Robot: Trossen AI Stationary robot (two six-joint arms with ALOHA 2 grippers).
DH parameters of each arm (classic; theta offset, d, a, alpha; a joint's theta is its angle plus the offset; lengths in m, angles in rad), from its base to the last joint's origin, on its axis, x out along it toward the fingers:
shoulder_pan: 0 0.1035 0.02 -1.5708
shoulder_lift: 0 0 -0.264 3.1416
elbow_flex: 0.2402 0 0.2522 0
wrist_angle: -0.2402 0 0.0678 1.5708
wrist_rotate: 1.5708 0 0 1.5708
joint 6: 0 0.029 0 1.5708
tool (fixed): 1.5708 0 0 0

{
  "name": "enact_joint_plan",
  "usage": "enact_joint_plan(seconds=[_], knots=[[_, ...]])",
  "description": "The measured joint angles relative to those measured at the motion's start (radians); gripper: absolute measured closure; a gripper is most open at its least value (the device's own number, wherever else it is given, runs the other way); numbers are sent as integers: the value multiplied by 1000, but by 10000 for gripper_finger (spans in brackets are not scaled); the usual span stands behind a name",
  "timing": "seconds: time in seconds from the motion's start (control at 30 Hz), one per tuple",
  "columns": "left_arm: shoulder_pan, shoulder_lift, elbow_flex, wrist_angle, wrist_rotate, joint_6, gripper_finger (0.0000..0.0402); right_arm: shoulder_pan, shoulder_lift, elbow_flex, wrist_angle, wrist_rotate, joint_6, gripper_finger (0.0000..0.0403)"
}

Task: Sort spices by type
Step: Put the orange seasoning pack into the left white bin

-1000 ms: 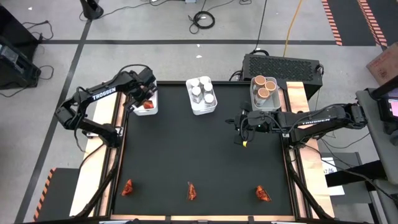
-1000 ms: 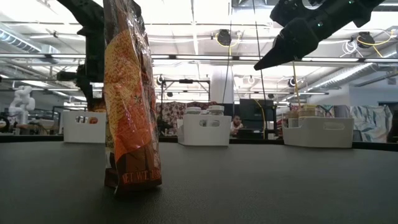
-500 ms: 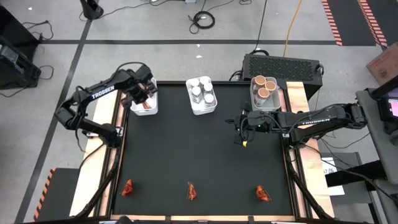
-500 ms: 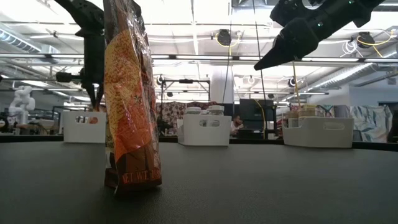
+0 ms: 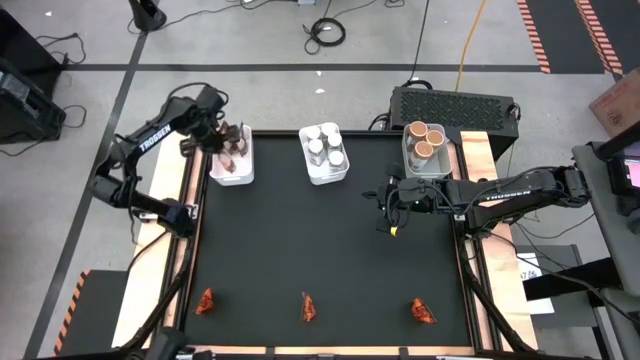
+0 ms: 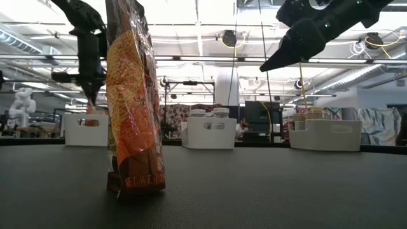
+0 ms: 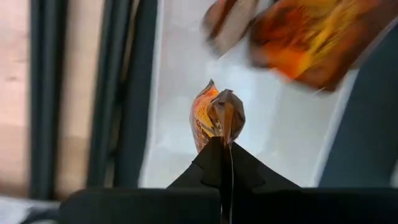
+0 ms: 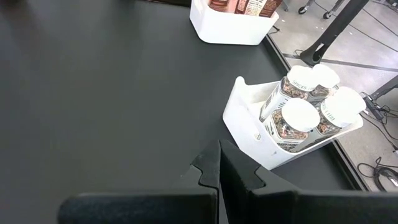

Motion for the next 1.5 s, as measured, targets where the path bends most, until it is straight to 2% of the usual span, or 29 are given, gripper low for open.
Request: enact_joint_plan(seconds=[0.1, 0.3, 0.6, 0.8, 1.5], knots=[[16, 16, -1, -63, -35, 49, 400, 0, 0, 0, 0, 0, 0, 403], [23, 48, -1, -63, -51, 26, 400, 0, 0, 0, 0, 0, 0, 403], [23, 83, -1, -54, -45, -7, 395, 0, 0, 0, 0, 0, 0, 403], [24, 91, -1, 0, 39, -36, 385, 0, 0, 0, 0, 0, 0, 403], [29, 91, -1, -10, 6, -46, 382, 0, 0, 0, 0, 0, 0, 403]])
